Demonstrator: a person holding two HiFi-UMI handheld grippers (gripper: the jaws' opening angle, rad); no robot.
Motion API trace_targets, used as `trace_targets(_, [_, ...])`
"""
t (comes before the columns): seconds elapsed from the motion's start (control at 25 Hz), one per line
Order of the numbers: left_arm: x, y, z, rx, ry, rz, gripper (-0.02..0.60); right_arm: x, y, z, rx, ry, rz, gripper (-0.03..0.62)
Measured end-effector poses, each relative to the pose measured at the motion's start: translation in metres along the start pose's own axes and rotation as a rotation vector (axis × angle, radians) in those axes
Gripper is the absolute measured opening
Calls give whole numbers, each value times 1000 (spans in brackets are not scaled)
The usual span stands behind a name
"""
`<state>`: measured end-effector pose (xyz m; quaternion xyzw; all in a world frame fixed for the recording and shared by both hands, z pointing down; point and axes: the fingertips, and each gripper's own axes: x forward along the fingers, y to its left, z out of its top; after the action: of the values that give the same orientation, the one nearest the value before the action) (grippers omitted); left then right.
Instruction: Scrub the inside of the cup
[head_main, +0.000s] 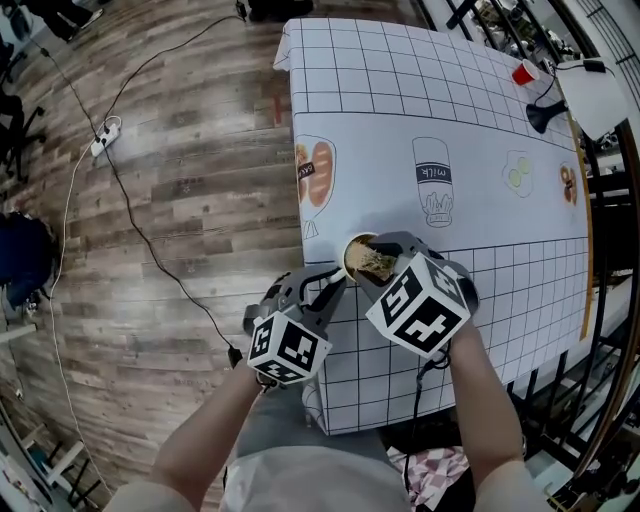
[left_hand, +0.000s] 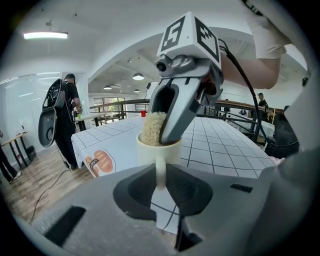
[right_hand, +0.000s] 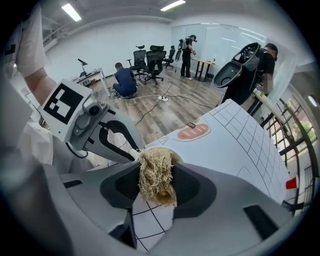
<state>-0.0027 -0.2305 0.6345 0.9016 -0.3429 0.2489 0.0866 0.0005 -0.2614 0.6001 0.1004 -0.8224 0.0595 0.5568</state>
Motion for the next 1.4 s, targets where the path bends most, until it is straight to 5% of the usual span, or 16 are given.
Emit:
trace_targets(0.36, [0,-1,-1,-10,-10,-6,61,-3,3,-6,-68,38,-14,170])
trace_targets(0.8, [1,0,-1,-18,-18,-14,61,21,3,-9,-57,170,77,123])
trace_targets(1.0, [0,-2,-3,0,-18,-21,61,-10,4,-4,83,20,144,123])
trace_targets(1.12, [-1,-1,-2,17,-24,-21,61,-38,-3,8,64,-46,44,124])
trace_targets(1.24, [-1,1,-1,28,-40,-24,61,-34,-6,7,-91,47,-85,127])
trace_targets(1.4, [-1,-1,-5,37,-44,-30,62,-6,1,-3,-142,124,-92,127])
